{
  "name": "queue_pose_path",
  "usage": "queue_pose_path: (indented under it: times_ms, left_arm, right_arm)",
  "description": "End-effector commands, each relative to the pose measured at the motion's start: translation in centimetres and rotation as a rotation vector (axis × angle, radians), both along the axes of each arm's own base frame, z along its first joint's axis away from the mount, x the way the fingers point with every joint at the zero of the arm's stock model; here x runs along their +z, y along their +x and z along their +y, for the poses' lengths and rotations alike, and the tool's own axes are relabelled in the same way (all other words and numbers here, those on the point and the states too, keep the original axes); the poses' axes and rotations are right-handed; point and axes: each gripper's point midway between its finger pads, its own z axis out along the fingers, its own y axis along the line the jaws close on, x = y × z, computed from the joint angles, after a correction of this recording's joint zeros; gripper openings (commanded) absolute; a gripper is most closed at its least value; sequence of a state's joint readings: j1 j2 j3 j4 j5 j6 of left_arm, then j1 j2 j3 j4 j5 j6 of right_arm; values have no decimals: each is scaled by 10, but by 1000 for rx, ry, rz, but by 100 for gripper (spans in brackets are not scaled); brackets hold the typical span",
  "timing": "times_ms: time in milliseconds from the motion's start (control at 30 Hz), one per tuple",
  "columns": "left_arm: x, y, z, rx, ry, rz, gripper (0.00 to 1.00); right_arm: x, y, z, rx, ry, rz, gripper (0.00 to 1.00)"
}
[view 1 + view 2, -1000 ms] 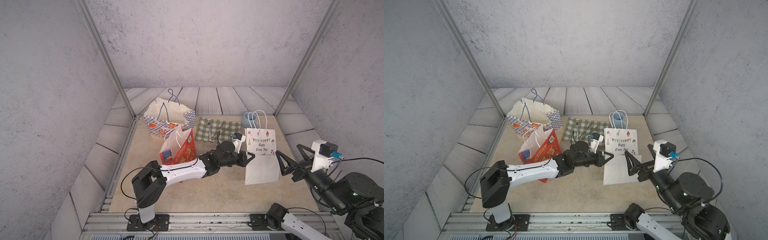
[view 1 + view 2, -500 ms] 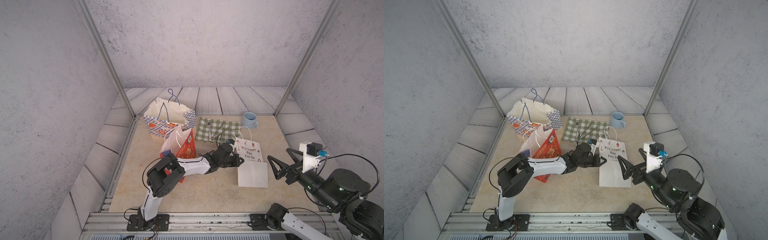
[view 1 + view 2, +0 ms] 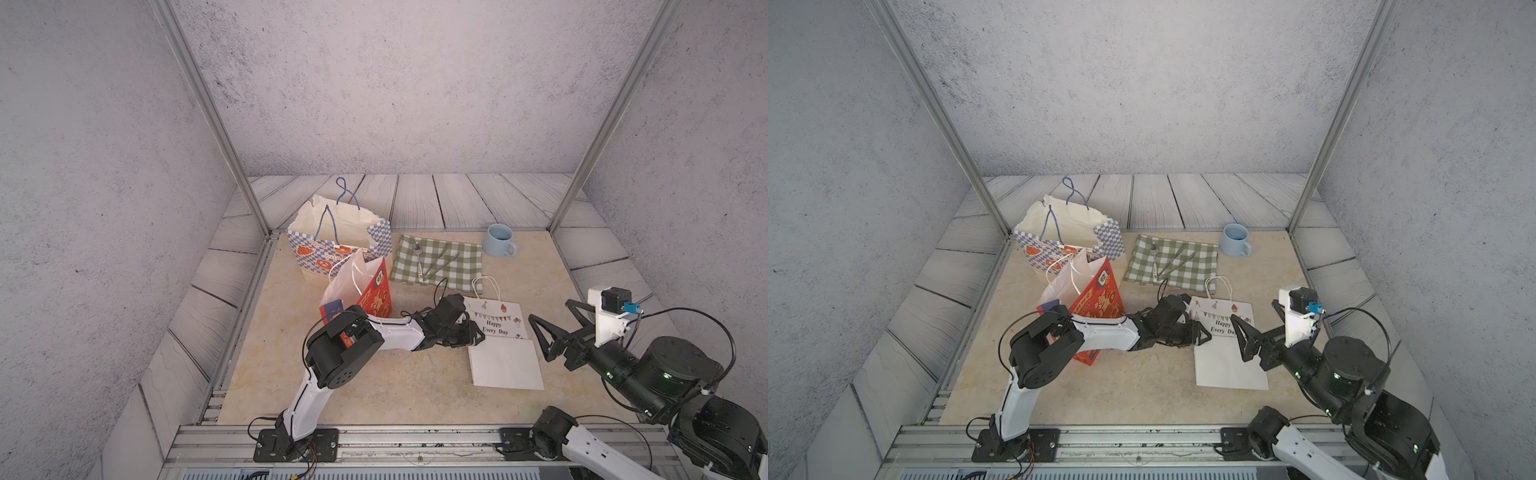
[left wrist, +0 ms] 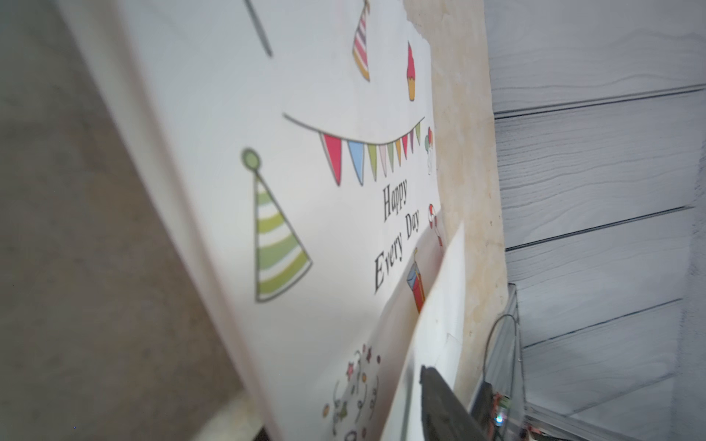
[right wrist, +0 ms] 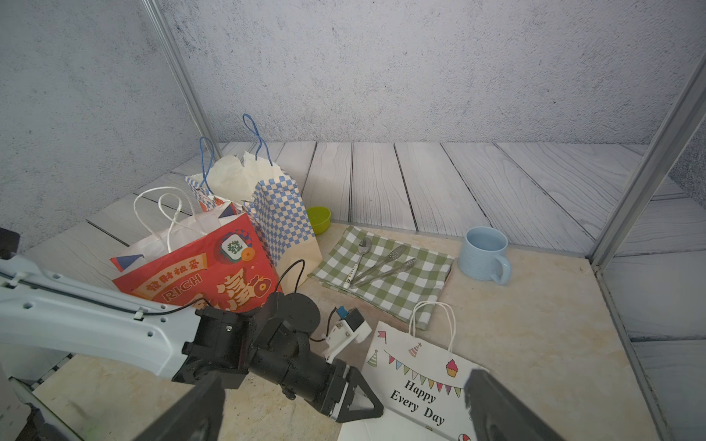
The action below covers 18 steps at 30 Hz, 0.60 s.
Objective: Put away the paper bag
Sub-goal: Place the paper bag at the center of the board.
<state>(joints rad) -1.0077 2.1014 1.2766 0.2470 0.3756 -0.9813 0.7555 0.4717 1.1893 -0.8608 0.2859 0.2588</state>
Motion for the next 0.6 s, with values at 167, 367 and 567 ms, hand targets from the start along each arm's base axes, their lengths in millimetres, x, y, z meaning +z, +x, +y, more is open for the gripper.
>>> queue_pose_path:
  times_ms: [167, 367, 567]
  left_arm:
    - [6, 12, 33, 68, 129, -90, 81]
    - [32, 20, 56, 89, 178, -213, 79]
    - [110, 7, 71, -30, 225, -508, 75]
  right_arm:
    - [-1, 0, 4, 21, 10, -6, 99]
    - [1, 7, 14, 33, 15, -24, 99]
    - [-4, 16, 24, 39, 8, -7, 99]
